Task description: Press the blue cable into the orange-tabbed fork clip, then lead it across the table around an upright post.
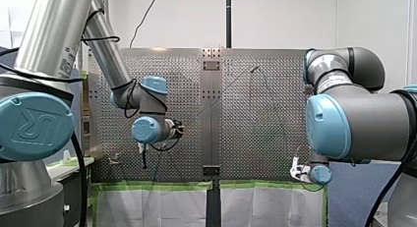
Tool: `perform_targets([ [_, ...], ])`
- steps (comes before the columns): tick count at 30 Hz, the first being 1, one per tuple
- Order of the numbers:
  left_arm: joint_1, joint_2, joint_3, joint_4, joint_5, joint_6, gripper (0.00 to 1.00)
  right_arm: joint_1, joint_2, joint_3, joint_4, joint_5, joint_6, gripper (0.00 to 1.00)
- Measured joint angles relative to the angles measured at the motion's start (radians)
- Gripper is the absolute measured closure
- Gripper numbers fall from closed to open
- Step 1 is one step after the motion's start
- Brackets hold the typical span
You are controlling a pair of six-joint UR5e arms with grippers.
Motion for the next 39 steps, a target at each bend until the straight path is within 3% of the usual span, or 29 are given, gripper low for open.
perform_targets([
  [39,0.004,0.000,0.006,-0.001,0.016,0.002,0.00,-0.001,0.000,0.000,0.002,0.000,0.000,1.00],
])
